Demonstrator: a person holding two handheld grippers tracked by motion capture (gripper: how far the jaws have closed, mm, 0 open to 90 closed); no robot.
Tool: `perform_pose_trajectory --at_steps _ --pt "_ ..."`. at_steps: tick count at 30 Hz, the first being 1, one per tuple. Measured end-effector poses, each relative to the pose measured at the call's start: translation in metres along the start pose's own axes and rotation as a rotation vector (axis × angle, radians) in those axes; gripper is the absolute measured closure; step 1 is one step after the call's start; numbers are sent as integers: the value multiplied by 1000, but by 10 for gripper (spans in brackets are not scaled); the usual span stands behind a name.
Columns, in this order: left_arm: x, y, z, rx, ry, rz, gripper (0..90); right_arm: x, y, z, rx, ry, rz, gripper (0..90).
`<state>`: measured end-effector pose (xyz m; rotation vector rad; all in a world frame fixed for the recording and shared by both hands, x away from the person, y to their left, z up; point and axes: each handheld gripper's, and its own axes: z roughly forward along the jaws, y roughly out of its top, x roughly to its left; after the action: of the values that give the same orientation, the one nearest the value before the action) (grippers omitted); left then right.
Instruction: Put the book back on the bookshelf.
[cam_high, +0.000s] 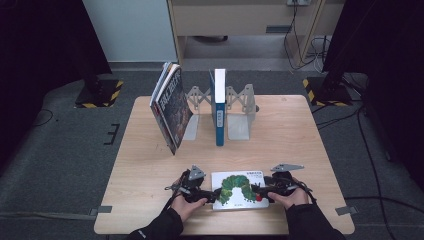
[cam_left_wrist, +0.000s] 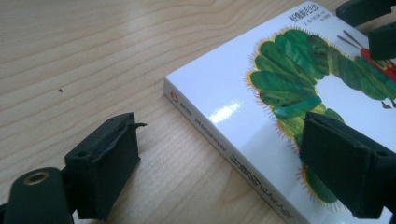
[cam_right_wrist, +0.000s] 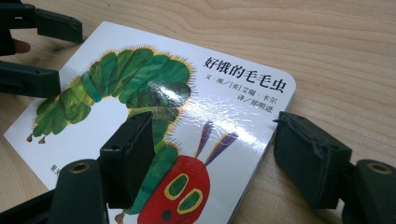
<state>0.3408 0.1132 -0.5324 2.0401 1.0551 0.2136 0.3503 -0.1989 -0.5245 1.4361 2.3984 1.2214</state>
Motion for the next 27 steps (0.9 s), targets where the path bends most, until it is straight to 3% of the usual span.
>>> perform_pose_trajectory --at_steps 4,11,14,20,27 --pt "-1 1 -4 42 -7 -2 111 -1 0 -2 -5 12 16 293" --pt "-3 1 -5 52 -5 -10 105 -1 2 -5 -44 34 23 288" --pt "-3 4 -3 70 -27 0 105 0 3 -8 -61 44 30 289" --pt "-6 2 1 29 -74 -3 106 3 8 -12 -107 63 27 286" --pt "-7 3 2 29 -111 -16 112 4 12 -16 -148 90 28 291"
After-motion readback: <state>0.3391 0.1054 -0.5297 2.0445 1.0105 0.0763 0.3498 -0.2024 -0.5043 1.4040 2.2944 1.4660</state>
